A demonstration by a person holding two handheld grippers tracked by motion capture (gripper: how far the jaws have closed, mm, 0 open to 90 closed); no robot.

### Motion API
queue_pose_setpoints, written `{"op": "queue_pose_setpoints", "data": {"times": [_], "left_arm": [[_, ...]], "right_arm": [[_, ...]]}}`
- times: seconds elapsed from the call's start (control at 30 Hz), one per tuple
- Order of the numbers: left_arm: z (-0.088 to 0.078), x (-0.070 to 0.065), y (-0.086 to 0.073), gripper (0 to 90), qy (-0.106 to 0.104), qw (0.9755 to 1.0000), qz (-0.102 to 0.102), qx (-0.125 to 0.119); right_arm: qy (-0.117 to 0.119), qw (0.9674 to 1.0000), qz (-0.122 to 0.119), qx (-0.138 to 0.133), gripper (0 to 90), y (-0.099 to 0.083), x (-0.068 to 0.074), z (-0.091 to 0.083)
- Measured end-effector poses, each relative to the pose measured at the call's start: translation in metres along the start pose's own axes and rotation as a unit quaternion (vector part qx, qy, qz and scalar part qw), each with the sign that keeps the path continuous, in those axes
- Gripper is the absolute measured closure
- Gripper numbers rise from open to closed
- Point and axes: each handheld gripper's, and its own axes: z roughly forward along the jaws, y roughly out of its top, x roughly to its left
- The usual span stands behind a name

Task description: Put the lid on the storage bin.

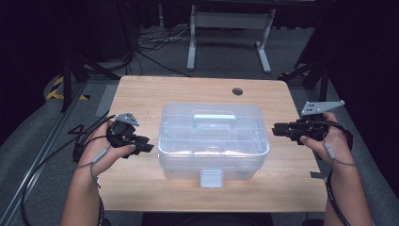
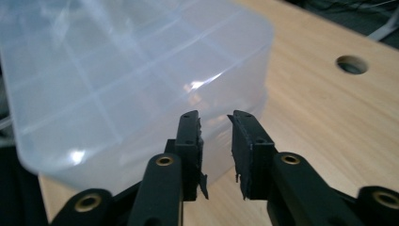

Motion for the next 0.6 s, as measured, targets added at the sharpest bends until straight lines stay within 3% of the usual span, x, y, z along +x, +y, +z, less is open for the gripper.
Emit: {"op": "queue_pose_setpoints", "data": {"times": [0.07,0.1,0.2,0.23,0.3,0.33,0.47,0.5,0.53,0.6], "left_arm": [[0.001,0.004,-0.001,62.2,0.007,0.9998,-0.014,-0.012],[0.001,0.004,-0.001,61.8,0.007,0.9998,-0.014,-0.012],[0.001,0.011,-0.003,60.1,0.025,0.9989,-0.030,-0.025],[0.001,0.013,-0.004,59.7,0.030,0.9984,-0.036,-0.030],[0.001,0.022,-0.006,58.5,0.046,0.9961,-0.054,-0.053],[0.001,0.022,-0.006,58.1,0.046,0.9961,-0.054,-0.053],[0.005,0.034,-0.010,56.3,0.064,0.9922,-0.077,-0.074],[0.008,0.039,-0.012,56.1,0.071,0.9900,-0.088,-0.084],[0.008,0.039,-0.012,55.9,0.071,0.9900,-0.088,-0.084],[0.011,0.045,-0.014,55.4,0.084,0.9876,-0.095,-0.093]], "right_arm": [[-0.015,0.9995,0.006,-0.028,65.7,0.000,-0.003,-0.001],[-0.035,0.9980,0.007,-0.052,65.1,0.000,-0.006,-0.001],[-0.048,0.9968,0.016,-0.063,63.8,-0.002,-0.010,0.000],[-0.063,0.9950,0.017,-0.076,61.4,-0.003,-0.014,0.001],[-0.073,0.9938,0.026,-0.081,61.0,-0.005,-0.019,0.002],[-0.076,0.9932,0.028,-0.083,60.6,-0.006,-0.021,0.003],[-0.088,0.9910,0.049,-0.089,59.2,-0.011,-0.029,0.006],[-0.094,0.9902,0.055,-0.088,59.0,-0.014,-0.034,0.008],[-0.094,0.9902,0.055,-0.088,59.0,-0.014,-0.034,0.008],[-0.108,0.9890,0.060,-0.082,59.0,-0.018,-0.038,0.011]]}}
